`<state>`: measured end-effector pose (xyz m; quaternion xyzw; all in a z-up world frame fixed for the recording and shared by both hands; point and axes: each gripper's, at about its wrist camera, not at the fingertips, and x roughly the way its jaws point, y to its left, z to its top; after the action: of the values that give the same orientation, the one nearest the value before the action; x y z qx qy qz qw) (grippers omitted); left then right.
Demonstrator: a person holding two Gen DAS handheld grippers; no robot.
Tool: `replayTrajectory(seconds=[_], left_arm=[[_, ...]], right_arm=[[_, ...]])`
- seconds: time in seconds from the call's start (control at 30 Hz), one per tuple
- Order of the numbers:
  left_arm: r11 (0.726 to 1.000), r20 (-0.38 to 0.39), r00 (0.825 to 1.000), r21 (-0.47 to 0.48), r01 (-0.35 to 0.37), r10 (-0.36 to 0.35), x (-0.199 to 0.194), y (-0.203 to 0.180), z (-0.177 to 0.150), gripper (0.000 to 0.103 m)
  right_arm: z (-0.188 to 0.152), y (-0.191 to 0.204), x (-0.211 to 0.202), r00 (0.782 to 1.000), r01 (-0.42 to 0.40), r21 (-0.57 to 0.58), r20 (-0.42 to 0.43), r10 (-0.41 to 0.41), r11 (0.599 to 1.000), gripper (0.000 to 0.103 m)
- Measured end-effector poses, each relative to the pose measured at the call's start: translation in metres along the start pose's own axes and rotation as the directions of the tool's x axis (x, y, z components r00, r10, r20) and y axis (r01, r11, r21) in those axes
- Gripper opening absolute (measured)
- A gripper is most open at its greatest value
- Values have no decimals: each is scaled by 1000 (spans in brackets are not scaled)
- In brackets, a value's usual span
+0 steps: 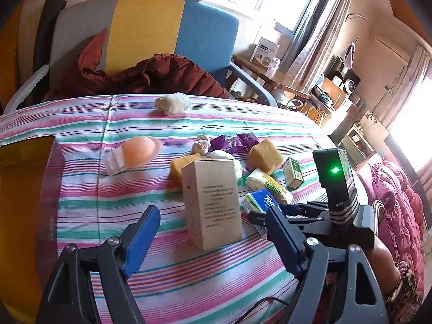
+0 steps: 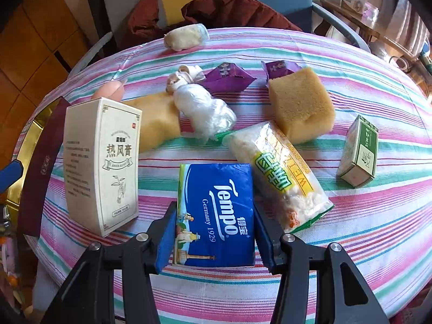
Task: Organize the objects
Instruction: 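Grasp the white medicine box with the left tool while the right tool holds the tissue pack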
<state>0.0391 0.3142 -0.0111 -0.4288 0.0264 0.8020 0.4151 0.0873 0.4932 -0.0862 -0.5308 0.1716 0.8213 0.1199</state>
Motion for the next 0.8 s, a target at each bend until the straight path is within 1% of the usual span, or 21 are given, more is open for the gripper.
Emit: replayTrajectory(seconds=[0.13,0.27,0.33,0.4,0.47,0.5,0.53,0.57,0.6,0.67,0.8], left_arm=[[1000,-27,1000,23,-11,12,29,-9,6,82],[994,-67,996,94,-52,58,54,-18,2,82],[990,-66,995,121,-67,75,59,-19,1,82],[985,-71,991,142,-100,111,65,-19,-1,82],[983,-77,988,143,-119,131,69,-15,-4,82],[983,-78,988,136,-124,135,71,-11,-5,79],[985,-80,988,120,-121,132,71,-7,-7,75],[990,-82,991,98,-102,110,70,-1,-9,72],[993,-83,993,81,-83,89,69,3,-10,66],[996,-74,995,67,-59,64,66,8,-13,65],[997,-51,998,62,-36,39,57,13,-20,59]], right_arm=[[-1,-13,-1,1000,4,43,-3,-4,999,53],[-2,-17,-1,1000,6,60,-10,-5,998,53],[-4,-17,-1,1000,7,59,-10,-7,998,53],[-5,-16,-1,1000,10,56,-10,-10,998,53],[-8,-20,-5,1000,4,58,-9,-4,998,53],[-8,-20,-5,1000,-2,60,-7,3,998,53],[-8,-20,-5,1000,-12,62,-7,13,998,53],[-8,-20,-5,1000,-25,63,-6,26,998,53],[-8,-19,-6,999,-38,63,-6,39,997,53],[-8,-16,-6,998,-58,56,-6,59,997,53],[-9,-9,-6,997,-79,33,-4,79,996,53]])
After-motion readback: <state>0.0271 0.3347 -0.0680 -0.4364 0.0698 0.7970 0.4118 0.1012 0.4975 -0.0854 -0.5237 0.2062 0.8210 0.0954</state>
